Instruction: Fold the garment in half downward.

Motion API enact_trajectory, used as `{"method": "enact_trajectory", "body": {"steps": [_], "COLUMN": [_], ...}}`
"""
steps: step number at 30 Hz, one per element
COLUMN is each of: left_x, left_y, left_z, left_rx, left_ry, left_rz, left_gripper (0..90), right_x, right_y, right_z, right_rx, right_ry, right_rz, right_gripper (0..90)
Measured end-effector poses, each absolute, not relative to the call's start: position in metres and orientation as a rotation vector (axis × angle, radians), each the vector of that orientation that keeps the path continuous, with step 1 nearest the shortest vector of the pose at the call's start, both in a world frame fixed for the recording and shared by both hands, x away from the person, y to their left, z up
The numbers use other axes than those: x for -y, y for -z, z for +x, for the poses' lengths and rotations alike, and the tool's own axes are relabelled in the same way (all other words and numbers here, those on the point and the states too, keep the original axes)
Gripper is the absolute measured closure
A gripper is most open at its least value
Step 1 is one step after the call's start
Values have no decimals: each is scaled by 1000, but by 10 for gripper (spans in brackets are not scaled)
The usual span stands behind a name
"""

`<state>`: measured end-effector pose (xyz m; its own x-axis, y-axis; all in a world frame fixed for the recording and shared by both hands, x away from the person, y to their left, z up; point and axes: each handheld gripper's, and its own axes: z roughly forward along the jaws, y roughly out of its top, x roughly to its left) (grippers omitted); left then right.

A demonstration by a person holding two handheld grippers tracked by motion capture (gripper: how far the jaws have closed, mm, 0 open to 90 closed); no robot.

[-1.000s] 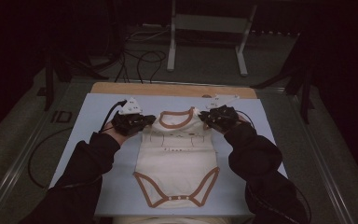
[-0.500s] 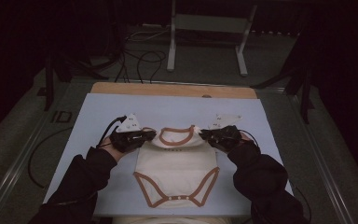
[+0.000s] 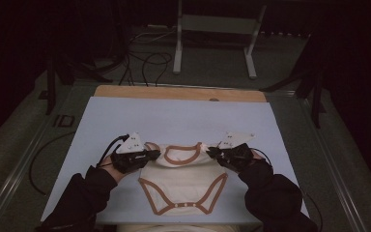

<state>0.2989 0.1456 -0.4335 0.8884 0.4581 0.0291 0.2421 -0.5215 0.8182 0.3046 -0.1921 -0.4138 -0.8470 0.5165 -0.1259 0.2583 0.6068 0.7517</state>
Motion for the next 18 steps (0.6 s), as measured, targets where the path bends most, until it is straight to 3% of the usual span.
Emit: {"method": "enact_trajectory", "body": {"steps": [18], "left_x": [-151], "left_y": [462], "left_z": [270], "left_rx": [-520], "left_ry": [-206], "left_rz": [2158], "left_gripper": [873], "right_x": [197], "right_y": [451], "right_z": [272], "right_rx": [-2618], "right_ry": [-1102], "right_rz": [685], "right_gripper": [823]}}
